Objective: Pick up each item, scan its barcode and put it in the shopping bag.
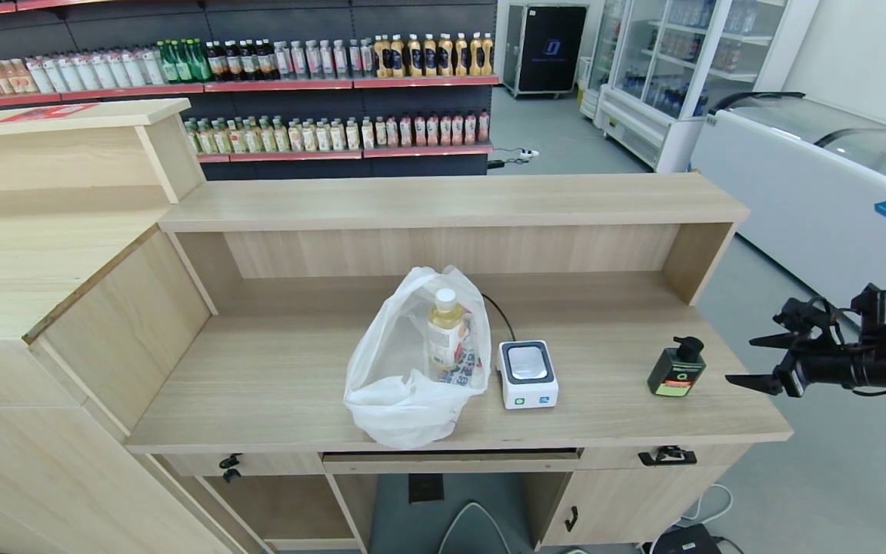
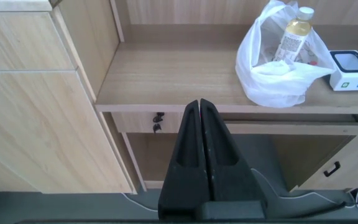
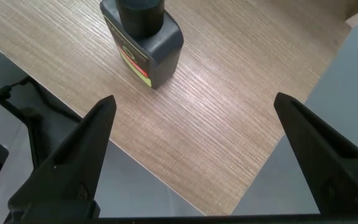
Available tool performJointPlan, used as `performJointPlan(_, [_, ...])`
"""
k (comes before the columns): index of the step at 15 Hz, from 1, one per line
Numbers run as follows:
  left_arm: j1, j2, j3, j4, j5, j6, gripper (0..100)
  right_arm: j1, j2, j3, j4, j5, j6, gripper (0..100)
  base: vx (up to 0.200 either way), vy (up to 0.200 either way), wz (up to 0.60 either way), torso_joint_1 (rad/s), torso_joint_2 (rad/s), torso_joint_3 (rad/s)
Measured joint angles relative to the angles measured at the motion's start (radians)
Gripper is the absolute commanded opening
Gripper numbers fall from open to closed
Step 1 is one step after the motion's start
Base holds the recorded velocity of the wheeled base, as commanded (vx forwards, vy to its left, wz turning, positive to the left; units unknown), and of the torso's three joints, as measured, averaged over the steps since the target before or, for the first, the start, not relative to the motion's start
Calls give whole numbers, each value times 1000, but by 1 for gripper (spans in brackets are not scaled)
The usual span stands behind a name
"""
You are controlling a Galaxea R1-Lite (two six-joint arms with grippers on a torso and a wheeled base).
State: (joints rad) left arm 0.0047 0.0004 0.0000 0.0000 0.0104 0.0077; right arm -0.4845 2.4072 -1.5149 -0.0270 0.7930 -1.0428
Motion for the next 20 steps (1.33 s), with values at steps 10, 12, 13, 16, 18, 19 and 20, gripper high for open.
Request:
performJointPlan(10, [0,0,0,0,0,0,0,50,66,-52,-1,7,-1,100,0,0,0,0,0,0])
performJointPlan(12, [0,0,0,0,0,0,0,60,76,-61,-1,4,-1,100,0,0,0,0,0,0])
performJointPlan(13, [0,0,0,0,0,0,0,66,79,-63,-2,4,-1,100,0,0,0,0,0,0])
performJointPlan(16, [-1,0,0,0,0,0,0,82,92,-71,-4,3,-16,0,0,0,0,0,0,0])
performJointPlan(18, [-1,0,0,0,0,0,0,85,101,-79,-3,3,-29,0,0,0,0,0,0,0])
performJointPlan(19, [-1,0,0,0,0,0,0,87,103,-80,-4,2,-32,0,0,0,0,0,0,0])
performJointPlan(20, [0,0,0,0,0,0,0,87,105,-81,-3,2,-34,0,0,0,0,0,0,0])
